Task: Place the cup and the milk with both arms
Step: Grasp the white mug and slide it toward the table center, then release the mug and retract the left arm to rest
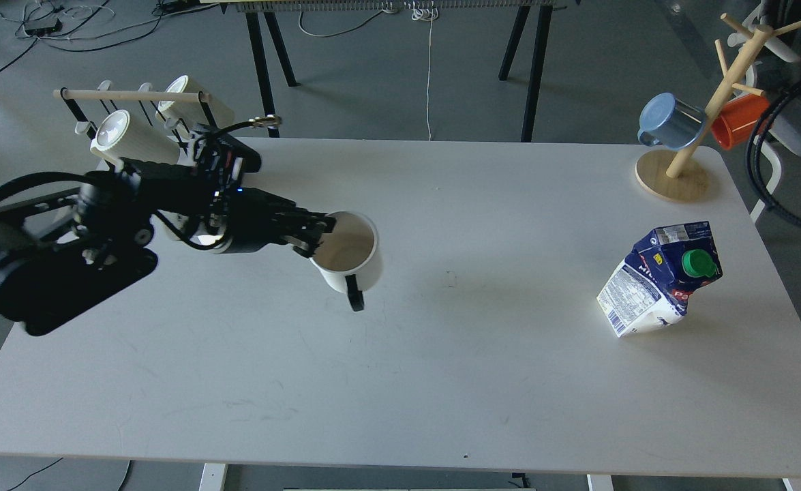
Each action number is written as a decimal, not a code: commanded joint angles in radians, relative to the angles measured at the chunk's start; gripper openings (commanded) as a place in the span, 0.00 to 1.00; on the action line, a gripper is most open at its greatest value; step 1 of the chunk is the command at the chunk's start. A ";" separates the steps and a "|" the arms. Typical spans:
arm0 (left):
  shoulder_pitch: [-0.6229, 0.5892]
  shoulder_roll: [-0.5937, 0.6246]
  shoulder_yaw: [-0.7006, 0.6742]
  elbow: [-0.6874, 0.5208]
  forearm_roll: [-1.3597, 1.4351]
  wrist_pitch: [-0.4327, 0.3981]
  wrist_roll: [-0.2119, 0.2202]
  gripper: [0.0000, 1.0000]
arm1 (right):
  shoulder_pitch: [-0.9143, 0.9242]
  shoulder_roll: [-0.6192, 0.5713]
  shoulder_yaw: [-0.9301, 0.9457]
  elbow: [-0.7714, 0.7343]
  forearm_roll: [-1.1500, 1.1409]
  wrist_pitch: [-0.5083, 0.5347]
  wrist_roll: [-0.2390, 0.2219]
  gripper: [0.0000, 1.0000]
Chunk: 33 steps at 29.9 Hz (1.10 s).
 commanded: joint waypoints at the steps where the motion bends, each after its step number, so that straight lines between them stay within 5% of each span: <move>1: -0.013 -0.120 0.004 -0.002 0.003 0.000 0.066 0.03 | 0.018 0.022 -0.007 -0.001 0.000 0.000 0.005 0.99; 5: -0.014 -0.277 0.041 0.012 0.044 0.000 0.137 0.03 | 0.018 0.029 -0.009 -0.001 0.000 0.000 0.005 0.99; 16: -0.010 -0.415 0.069 0.158 0.118 0.000 0.134 0.08 | 0.019 0.029 -0.012 0.012 -0.003 0.000 0.005 0.99; 20: -0.005 -0.397 0.066 0.153 0.116 0.000 0.133 0.31 | 0.019 0.019 -0.012 0.016 -0.001 0.000 0.004 0.99; 23: -0.002 -0.383 0.055 0.150 0.113 0.000 0.128 0.35 | 0.016 0.013 -0.012 0.021 -0.001 0.000 0.004 0.99; 26: 0.001 -0.345 0.037 0.145 0.101 0.000 0.119 0.57 | 0.005 0.009 -0.010 0.048 -0.001 0.000 0.002 0.99; 30: 0.003 -0.302 -0.130 0.125 0.026 0.000 0.038 0.82 | -0.042 -0.062 -0.001 0.113 0.009 0.000 0.002 0.99; 33: 0.022 -0.274 -0.267 0.136 -0.116 0.000 -0.005 0.86 | -0.125 -0.117 0.013 0.195 0.070 0.000 0.004 0.99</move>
